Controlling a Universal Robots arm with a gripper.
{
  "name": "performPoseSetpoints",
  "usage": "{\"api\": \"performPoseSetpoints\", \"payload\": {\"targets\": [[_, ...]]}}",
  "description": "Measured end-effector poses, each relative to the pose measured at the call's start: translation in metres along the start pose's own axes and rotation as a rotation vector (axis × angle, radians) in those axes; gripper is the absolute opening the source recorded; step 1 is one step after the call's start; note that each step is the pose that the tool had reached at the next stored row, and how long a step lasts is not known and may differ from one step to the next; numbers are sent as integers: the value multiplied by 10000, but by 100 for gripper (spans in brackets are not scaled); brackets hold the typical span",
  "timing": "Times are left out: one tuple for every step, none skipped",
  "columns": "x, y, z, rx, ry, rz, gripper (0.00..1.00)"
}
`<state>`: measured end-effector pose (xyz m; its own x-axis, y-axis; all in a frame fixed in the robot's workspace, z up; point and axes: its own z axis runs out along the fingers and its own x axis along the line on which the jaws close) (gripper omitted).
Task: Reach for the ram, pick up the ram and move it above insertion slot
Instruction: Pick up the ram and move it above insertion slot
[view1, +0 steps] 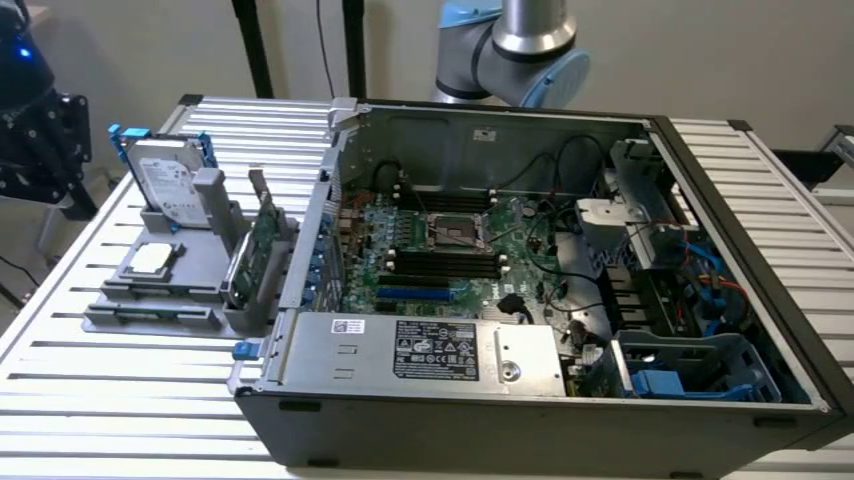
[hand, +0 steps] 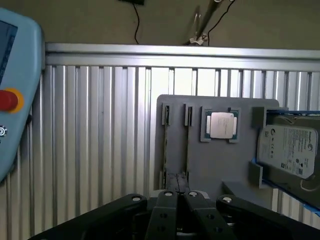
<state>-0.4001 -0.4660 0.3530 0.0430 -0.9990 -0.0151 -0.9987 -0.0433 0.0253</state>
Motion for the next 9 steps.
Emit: {"api": "performPoseSetpoints", "payload": {"targets": [[0,0,4,50,7,-177,11],[0,0,8,86,11,-284,11],[0,-1,8,86,11,-303,11],[0,-1,8,85,12,-303,11],[0,-1,8,86,12,-303,11],[0,-1,8,86,12,-304,11],[0,-1,8,86,12,-304,12],[0,-1,9,87,11,-304,12],[0,-2,11,88,11,-303,18]]}}
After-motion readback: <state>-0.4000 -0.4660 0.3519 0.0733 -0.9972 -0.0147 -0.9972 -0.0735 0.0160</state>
